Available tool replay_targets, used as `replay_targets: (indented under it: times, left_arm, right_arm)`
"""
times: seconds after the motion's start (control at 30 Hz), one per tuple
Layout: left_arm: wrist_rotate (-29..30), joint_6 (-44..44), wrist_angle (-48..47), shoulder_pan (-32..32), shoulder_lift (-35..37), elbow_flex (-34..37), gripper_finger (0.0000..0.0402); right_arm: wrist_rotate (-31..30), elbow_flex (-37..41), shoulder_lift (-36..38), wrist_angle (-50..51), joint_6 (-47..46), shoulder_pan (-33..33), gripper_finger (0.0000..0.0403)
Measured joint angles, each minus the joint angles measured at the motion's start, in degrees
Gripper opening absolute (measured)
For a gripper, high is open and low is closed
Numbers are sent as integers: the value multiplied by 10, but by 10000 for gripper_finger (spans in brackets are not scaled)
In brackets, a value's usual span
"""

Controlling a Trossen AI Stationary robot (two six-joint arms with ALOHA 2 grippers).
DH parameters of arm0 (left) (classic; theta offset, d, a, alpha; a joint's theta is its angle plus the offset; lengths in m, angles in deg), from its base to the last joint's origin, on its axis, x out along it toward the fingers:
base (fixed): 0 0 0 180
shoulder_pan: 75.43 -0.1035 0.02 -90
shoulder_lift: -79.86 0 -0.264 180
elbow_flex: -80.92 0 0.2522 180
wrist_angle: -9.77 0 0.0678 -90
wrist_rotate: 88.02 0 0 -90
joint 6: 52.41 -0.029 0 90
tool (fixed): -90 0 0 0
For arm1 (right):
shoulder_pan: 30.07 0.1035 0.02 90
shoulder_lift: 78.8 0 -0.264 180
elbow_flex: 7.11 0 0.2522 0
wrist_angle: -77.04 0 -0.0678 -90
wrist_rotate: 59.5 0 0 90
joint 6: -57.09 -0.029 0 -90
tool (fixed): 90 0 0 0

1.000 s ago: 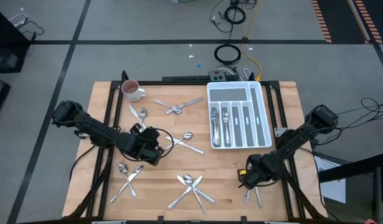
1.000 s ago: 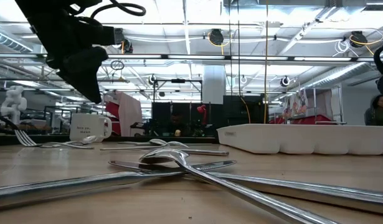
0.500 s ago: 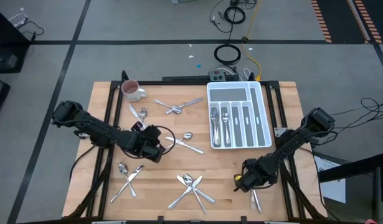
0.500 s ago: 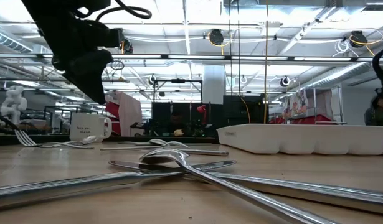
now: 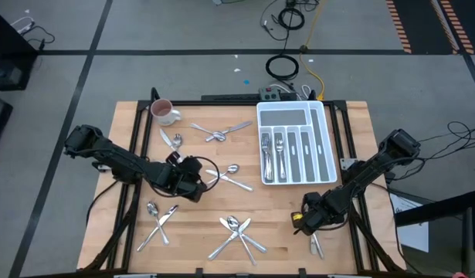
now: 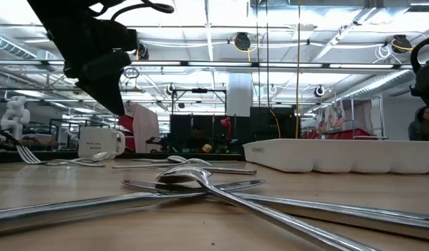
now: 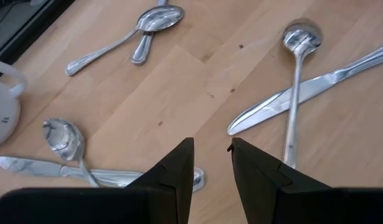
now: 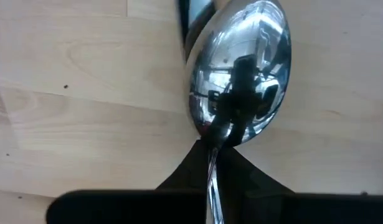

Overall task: Sort silverware
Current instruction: Put the silver spoon into the silverware tray

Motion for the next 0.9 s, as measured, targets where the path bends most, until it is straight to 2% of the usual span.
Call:
replay_targets:
  times: [0.17,0.27,0.4,0.53,0.63,0.73,0.8,0.9]
  left_arm:
    - [0,0,5,0,0,0,114]
    - [0,1,14,0,0,0,114]
    - [0,1,39,0,0,0,114]
    - [-10,-22,102,-13,0,0,114]
    - [-39,-80,187,-33,0,0,114]
    - [-79,-172,298,-54,0,0,114]
    - [-110,-266,382,-66,0,0,114]
    - [-147,-421,504,-83,0,0,114]
  right_arm:
    - [-11,0,9,2,14,0,1]
    - [-49,0,20,-2,25,0,0]
    - [-136,-1,50,-30,40,0,0]
    - [-282,-1,91,-77,64,0,0]
    - [-386,-1,124,-119,113,0,0]
    - [-449,-1,160,-161,181,0,0]
    - [-468,-2,184,-190,230,1,0]
    - [-451,-2,216,-238,318,1,0]
